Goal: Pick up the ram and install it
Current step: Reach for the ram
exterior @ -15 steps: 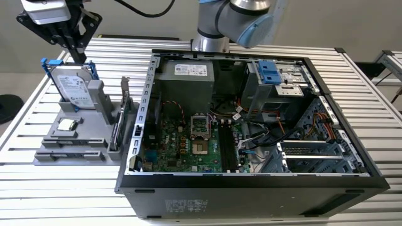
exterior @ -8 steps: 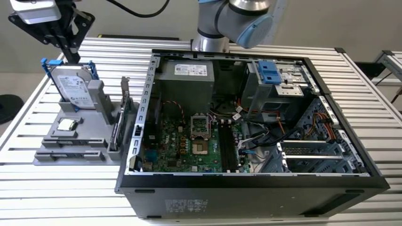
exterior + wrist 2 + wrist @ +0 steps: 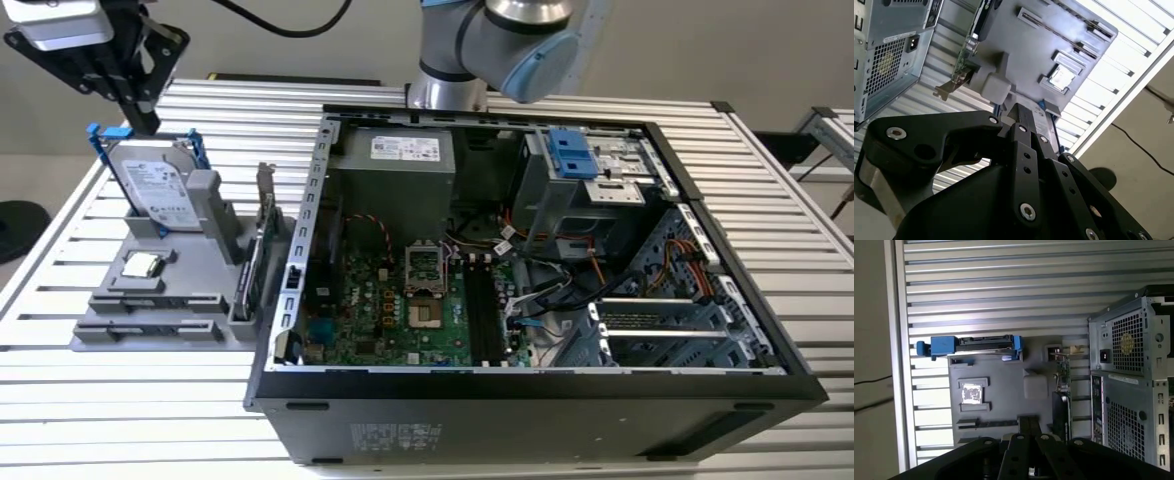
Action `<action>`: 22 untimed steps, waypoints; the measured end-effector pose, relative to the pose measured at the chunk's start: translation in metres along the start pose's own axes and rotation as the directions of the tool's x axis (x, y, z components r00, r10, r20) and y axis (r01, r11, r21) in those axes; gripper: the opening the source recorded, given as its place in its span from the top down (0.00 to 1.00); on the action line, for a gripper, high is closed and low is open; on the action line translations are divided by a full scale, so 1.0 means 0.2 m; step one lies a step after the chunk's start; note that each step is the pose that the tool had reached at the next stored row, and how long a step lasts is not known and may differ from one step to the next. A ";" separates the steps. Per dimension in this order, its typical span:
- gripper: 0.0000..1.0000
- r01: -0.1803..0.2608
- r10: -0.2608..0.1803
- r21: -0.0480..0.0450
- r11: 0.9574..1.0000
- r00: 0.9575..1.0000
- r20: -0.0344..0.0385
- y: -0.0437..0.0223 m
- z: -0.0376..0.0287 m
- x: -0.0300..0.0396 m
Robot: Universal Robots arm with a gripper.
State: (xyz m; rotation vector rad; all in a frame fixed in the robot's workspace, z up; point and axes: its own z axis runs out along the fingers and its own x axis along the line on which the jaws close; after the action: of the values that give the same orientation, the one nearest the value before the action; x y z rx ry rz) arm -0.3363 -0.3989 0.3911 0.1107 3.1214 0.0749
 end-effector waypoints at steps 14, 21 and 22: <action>1.00 0.000 0.000 0.000 1.000 1.000 0.000 -0.006 -0.001 0.082; 1.00 0.000 0.000 0.000 1.000 1.000 0.000 -0.009 -0.001 0.127; 1.00 0.000 0.000 0.000 1.000 1.000 0.000 -0.009 -0.001 0.133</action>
State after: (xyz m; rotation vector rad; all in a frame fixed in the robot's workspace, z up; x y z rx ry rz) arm -0.3630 -0.3989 0.3909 0.1106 3.1217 0.0749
